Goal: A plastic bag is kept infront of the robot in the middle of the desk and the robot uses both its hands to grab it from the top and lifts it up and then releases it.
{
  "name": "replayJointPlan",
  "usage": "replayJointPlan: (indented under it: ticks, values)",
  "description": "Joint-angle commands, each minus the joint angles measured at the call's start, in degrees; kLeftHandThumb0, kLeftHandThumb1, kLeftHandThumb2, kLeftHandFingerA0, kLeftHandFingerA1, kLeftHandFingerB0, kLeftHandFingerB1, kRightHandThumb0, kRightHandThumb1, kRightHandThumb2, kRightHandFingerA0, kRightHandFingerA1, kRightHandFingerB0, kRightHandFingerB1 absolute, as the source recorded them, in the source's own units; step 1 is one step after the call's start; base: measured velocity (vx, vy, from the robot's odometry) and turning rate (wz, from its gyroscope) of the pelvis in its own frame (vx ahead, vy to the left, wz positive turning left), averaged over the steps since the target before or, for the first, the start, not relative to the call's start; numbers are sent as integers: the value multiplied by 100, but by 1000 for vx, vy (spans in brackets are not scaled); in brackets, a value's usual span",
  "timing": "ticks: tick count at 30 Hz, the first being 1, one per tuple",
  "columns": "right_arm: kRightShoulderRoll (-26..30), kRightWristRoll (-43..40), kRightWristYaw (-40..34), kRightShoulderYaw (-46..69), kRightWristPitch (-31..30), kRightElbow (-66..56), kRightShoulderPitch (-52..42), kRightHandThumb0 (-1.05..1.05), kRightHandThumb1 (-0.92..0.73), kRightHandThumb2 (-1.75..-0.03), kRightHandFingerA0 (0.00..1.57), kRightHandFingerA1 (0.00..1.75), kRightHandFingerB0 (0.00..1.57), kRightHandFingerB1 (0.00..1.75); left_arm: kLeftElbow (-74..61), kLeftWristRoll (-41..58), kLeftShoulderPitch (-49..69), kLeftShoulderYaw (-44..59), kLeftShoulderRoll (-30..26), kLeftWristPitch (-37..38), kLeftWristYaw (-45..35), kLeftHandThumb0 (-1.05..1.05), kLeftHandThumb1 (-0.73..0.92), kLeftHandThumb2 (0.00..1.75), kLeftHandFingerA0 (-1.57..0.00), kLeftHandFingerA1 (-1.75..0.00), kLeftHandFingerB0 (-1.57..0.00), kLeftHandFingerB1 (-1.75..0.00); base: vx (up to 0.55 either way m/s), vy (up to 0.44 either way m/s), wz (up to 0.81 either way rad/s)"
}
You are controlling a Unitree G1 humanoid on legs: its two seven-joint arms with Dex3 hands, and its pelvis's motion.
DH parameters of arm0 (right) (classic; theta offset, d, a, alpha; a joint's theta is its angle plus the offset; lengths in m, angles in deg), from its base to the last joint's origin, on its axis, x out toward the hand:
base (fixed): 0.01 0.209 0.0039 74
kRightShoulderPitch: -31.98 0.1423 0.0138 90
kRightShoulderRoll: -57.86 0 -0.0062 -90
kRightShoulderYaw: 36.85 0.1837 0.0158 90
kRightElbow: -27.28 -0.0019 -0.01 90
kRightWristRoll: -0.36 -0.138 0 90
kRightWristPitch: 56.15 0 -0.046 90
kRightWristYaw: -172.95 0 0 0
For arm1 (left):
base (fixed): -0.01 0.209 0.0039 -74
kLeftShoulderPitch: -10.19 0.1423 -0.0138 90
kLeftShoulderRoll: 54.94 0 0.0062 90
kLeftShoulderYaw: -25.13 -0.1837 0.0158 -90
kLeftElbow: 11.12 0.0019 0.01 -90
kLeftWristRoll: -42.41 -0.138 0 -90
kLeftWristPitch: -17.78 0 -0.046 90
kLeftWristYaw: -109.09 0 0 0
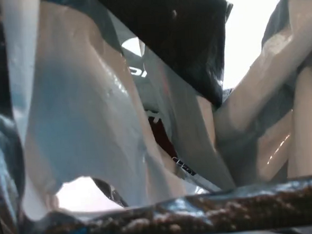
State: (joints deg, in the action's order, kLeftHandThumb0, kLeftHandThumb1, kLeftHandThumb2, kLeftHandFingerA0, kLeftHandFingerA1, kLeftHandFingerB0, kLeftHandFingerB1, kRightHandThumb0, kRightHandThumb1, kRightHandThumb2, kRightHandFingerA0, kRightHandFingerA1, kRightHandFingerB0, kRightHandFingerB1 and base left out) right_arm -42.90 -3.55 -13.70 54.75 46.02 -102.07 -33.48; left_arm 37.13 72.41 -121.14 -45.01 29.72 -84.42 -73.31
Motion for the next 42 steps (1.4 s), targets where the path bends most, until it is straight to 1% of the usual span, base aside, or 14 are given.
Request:
replayJointPlan:
  ticks: [1, 8, 9, 10, 13, 23, 32, 33, 34, 35, 36, 37, 38, 42]
  values:
    - [396, -934, -62, 458, -1839, -500, 1292, -44, -72, -63, 95, 175, 69, 159, -209, 448, -1551, 296, -983, -218, 82, -25, 63, 59, -102, -153, -102, -115, 0, 0, 0]
    - [694, -454, 47, 875, -1631, 2210, 2630, -48, -69, -64, 82, 175, 66, 154, 1333, -1327, -2261, -490, -1003, -91, 435, -29, 54, 61, -118, -158, -108, -125, 0, 0, 0]
    - [703, -479, -3, 902, -1817, 2472, 2893, -49, -69, -64, 81, 175, 66, 155, 1562, -1424, -2375, -548, -993, -31, 448, -27, 37, 86, -138, -138, -114, -115, 0, 0, 0]
    - [744, -483, 16, 918, -1888, 2754, 3095, -46, -70, -61, 85, 175, 63, 159, 1731, -1509, -2461, -608, -984, -21, 476, -28, 55, 61, -122, -156, -109, -123, 0, 0, 0]
    - [812, -409, 42, 969, -1756, 4008, 3771, -39, -70, -59, 79, 175, 58, 165, 2647, -2112, -2628, -837, -1159, 347, 497, -24, 59, 57, -121, -152, -108, -126, 0, 0, 0]
    - [1208, 556, -295, 512, -1227, 7476, 5324, -46, -71, -63, 75, 174, 60, 157, 5869, -2538, -3560, -1217, -1362, 1346, 302, -28, 61, 61, -105, -157, -96, -125, 0, 0, 0]
    - [1260, 825, -450, 249, -1110, 8210, 5345, -47, -72, -64, 75, 172, 64, 158, 7488, -3563, -3385, -1585, -1774, 2661, 1264, -36, 55, 72, -108, -147, -99, -118, 0, 0, 0]
    - [1279, 947, -560, 181, -1162, 8037, 5190, -58, -55, -88, 93, 132, 72, 116, 7301, -3497, -3212, -1524, -1825, 2537, 1178, -28, 62, 62, -98, -152, -95, -98, 0, 0, 0]
    - [1316, 1054, -582, 104, -1230, 7841, 5035, -55, -60, -58, 79, 104, 67, 85, 7168, -3485, -3036, -1490, -1906, 2556, 1103, -30, 56, 60, -86, -150, -74, -69, 0, 0, 0]
    - [1363, 1142, -553, 29, -1296, 7664, 4903, -55, -60, -58, 79, 104, 67, 85, 7103, -3531, -2884, -1494, -2007, 2678, 1065, -30, 56, 60, -86, -150, -74, -69, 0, 0, 0]
    - [1394, 1123, -421, 15, -1355, 7373, 4667, -64, -57, -57, 67, 57, 47, 42, 6966, -3861, -2615, -1668, -2323, 2680, 1041, -53, 43, 54, -32, -73, -22, -32, 0, 0, 0]
    - [1518, 943, 132, -28, -1506, 7000, 4374, -90, -54, -91, 0, 8, 0, 1, 6828, -3962, -2314, -1781, -2699, 2645, 622, -79, 45, 86, 0, 0, 0, -1, 0, 0, 0]
    - [1651, 671, 785, -49, -1630, 6607, 4038, -89, -52, -91, 0, 8, 0, 0, 6677, -3800, -1982, -1776, -3043, 2600, -39, -91, 45, 59, 0, 0, 0, 0, 0, 0, 0]
    - [1833, 588, 990, -57, -1503, 5761, 3085, -98, -58, -99, 4, 14, 0, 0, 6200, -3455, -1029, -1480, -3463, 2530, -442, -84, 46, 56, 0, 0, 0, 0, 0, 0, 0]
